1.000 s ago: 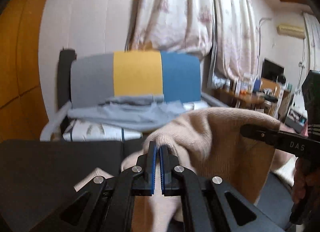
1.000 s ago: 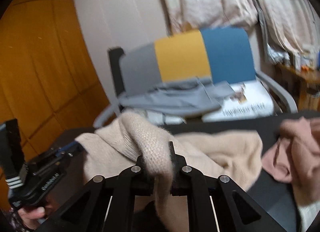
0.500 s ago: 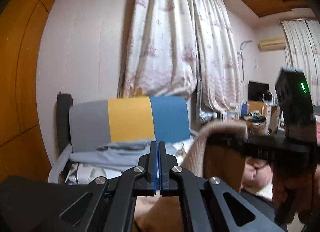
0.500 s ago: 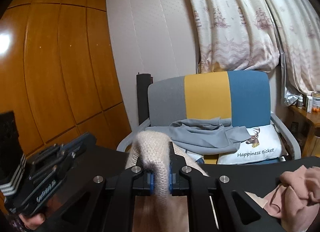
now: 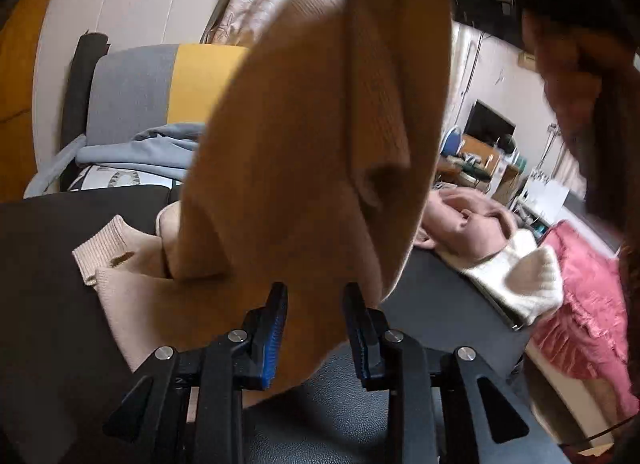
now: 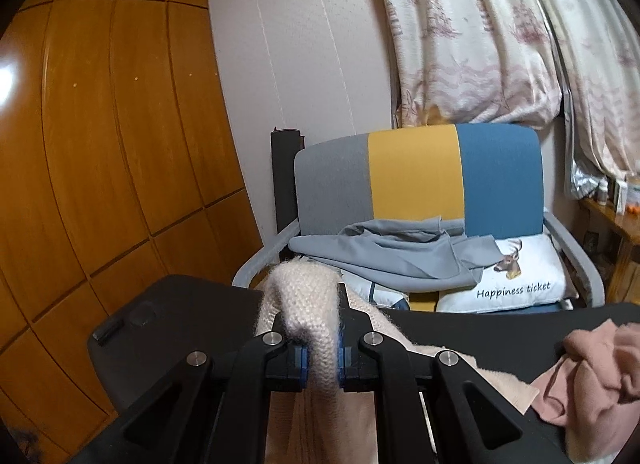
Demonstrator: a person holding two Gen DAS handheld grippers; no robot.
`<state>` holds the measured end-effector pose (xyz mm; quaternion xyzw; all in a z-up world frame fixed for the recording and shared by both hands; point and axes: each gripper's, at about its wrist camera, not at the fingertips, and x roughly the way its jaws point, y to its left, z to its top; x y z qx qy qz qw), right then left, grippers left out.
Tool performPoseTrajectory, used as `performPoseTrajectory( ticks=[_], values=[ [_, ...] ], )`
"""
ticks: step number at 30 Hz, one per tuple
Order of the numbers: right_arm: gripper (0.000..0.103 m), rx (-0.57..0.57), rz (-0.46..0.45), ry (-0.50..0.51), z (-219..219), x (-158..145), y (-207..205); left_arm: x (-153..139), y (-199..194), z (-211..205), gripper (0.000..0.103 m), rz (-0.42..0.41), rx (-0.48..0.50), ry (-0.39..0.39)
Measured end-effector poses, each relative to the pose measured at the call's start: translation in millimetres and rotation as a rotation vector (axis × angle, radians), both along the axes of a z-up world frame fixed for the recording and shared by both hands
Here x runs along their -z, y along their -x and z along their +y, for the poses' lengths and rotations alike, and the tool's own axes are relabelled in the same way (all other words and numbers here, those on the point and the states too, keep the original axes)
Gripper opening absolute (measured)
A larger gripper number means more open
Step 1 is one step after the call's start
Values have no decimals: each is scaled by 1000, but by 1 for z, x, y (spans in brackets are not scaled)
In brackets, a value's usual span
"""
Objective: Fold clothes
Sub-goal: 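Lift the beige sweater up with both grippers, holding it hanging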
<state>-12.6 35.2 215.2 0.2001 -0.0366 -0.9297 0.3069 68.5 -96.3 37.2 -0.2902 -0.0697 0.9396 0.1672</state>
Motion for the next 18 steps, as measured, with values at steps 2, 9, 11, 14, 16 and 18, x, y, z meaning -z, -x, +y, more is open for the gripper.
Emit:
performPoseTrajectory(
  ticks=[2, 9, 11, 14, 16, 18],
  values=[
    [10, -4, 2, -4, -1, 0, -2, -3, -2, 4, 29, 35, -3, -10],
    [10, -6, -17, 5, -2, 8, -1, -1, -19, 11, 31, 99, -27, 2],
    [10, -14, -23, 12, -4, 10, -2, 6, -12, 17, 31, 68, -59, 47],
    [10, -18, -19, 8, -6, 11, -6, 11, -8, 24, 31, 53, -38, 68],
    [10, -20, -15, 6, -7, 12, -8, 12, -9, 31, 31, 73, -41, 97],
    [10, -24, -20, 16, -6, 14, -9, 11, -5, 31, 31, 78, -90, 120]
  ],
)
